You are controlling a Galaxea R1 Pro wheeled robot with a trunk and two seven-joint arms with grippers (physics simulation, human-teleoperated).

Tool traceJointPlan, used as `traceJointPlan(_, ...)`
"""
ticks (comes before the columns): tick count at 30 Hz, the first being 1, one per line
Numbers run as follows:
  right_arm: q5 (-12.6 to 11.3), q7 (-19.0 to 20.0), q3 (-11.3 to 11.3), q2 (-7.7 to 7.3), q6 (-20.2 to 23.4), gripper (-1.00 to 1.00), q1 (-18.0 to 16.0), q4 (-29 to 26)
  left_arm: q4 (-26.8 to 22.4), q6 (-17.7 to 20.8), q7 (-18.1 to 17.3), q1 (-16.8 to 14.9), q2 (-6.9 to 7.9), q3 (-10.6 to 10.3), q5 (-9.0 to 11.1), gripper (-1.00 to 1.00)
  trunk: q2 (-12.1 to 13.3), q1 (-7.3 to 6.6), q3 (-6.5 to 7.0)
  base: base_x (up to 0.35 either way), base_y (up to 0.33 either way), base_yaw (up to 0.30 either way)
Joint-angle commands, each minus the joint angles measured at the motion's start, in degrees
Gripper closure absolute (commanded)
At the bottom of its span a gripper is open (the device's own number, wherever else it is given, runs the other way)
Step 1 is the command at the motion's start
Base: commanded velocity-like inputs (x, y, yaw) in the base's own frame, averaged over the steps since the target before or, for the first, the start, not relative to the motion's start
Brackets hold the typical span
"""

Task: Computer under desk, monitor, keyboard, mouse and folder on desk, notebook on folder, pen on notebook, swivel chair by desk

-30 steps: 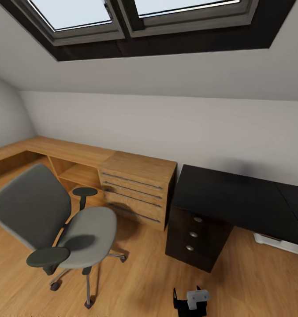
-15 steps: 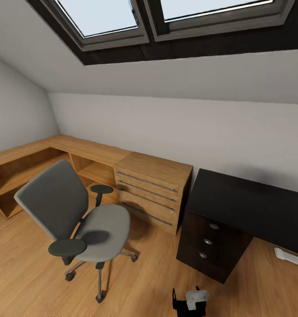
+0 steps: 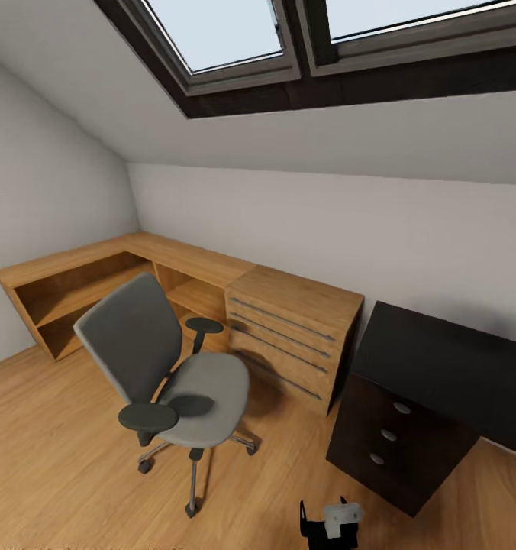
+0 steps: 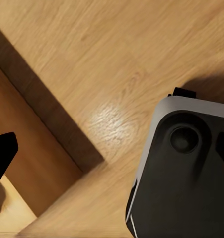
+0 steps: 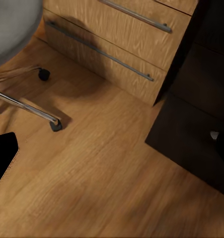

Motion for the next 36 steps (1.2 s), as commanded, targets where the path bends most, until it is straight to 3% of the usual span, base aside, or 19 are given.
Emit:
traceJointPlan(1, -0.06, -0.52, 0.49, -0.01, -0.01, -1.00, -0.02, -0.05, 0.04, -0.23, 0.22, -0.05, 0.02, -0.49, 0.55, -1.00, -0.05, 0.01, -0.03, 0.000, 0.000, 0.250)
traceJointPlan(16, 0.03, -0.51, 0.56, -0.32, -0.45, -1.00, -0.02, 0.00, 0.04, -0.23, 0.22, -0.05, 0.00, -0.49, 0.55, -1.00, -0.05, 0.01, 0.65, 0.000, 0.000, 0.248)
traceJointPlan(20, -0.02, -0.51, 0.60, -1.59, -0.58, -1.00, 0.27, 1.43, 0.04, -0.23, 0.22, -0.05, 0.02, -0.49, 0.55, -1.00, -0.05, 0.01, 0.89, 0.000, 0.000, 0.217)
traceJointPlan(22, -0.04, -0.51, 0.59, -2.32, -0.75, -1.00, 1.31, 1.91, 0.04, -0.23, 0.22, -0.05, 0.03, -0.49, 0.55, -1.00, -0.05, 0.01, 1.03, 0.000, 0.000, 0.200)
traceJointPlan(25, 0.01, -0.51, 0.64, -3.50, -4.53, -1.00, 5.05, 2.24, 0.04, -0.23, 0.22, -0.05, 0.01, -0.49, 0.55, -1.00, -0.05, 0.01, 1.23, 0.000, 0.000, 0.200)
traceJointPlan(31, 0.31, -0.51, 0.65, -4.86, -17.98, -1.00, 14.89, 2.81, 0.04, -0.23, 0.22, -0.05, 0.00, -0.49, 0.55, -1.00, -0.05, 0.01, 1.59, 0.000, 0.000, 0.219)
traceJointPlan(36, 0.50, -0.45, 0.65, -5.52, -18.61, -1.00, 18.10, 2.67, 0.04, -0.23, 0.22, -0.05, 0.00, -0.49, 0.55, -1.00, -0.05, 0.01, 1.87, 0.000, 0.000, 0.229)
